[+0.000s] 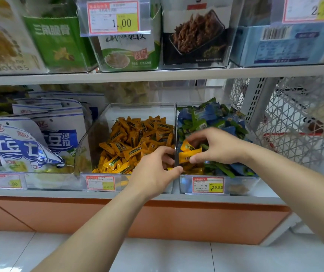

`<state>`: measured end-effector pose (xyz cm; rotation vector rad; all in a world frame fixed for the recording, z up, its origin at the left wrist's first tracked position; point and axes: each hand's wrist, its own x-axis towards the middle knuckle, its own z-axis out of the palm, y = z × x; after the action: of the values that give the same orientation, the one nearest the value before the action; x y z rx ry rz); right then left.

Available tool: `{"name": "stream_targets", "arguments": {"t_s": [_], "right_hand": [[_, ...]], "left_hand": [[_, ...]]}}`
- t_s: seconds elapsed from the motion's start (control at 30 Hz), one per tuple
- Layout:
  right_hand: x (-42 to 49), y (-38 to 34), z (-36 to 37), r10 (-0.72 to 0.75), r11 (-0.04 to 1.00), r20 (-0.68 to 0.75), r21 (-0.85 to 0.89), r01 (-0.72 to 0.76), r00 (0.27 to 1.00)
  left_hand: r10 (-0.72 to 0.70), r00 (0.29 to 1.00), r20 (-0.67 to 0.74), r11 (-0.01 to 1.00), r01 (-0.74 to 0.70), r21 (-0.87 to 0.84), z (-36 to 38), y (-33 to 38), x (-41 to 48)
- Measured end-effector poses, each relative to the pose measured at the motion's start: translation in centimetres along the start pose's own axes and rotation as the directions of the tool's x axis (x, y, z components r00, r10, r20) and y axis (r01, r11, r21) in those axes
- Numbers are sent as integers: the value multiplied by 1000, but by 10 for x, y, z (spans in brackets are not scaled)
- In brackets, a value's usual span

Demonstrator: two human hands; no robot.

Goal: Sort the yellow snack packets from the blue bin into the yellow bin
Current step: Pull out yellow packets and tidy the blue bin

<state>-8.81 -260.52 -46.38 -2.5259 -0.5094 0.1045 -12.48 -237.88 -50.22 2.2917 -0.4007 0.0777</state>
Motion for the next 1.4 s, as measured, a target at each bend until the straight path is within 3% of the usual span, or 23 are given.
{"name": "stream_targets", "arguments": {"t_s": [0.2,0.33,0.47,0.57,0.7,0.83,0.93,1.07,1.17,1.4], "right_hand": [[-10,-15,-7,45,957,-253,288,30,967],[-17,-34,-3,-32,937,-319,319,139,947],[-22,-46,5,-96,943,-373,262,205,923],[-20,-43,4,-85,946,-346,267,184,934],[-18,-24,0,23,993,-348,117,19,937],[-17,-13,12,53,941,-199,-318,-116,978],[-12,-14,18,89,900,-218,-401,-172,972],[-4,-19,33,112,852,-244,-476,-219,963],[-1,-19,38,123,841,-302,-473,-261,945],[-2,-21,30,183,947,-283,-206,-246,942]], "left_hand": [[116,969,-220,982,-146,-122,0,29,1],[76,980,-186,930,-137,-342,-4,43,2],[-27,985,-172,813,-78,-577,-10,45,2],[-33,970,-242,867,-93,-490,-16,36,5],[-33,929,-368,986,-31,-167,-35,5,14],[-20,964,-264,988,60,144,-35,-18,18],[37,977,-210,920,49,389,-30,-23,18],[32,997,-66,961,-13,275,-29,-24,14],[55,998,38,954,-64,292,-33,-26,10],[51,997,64,964,-66,257,-39,-23,4]]}}
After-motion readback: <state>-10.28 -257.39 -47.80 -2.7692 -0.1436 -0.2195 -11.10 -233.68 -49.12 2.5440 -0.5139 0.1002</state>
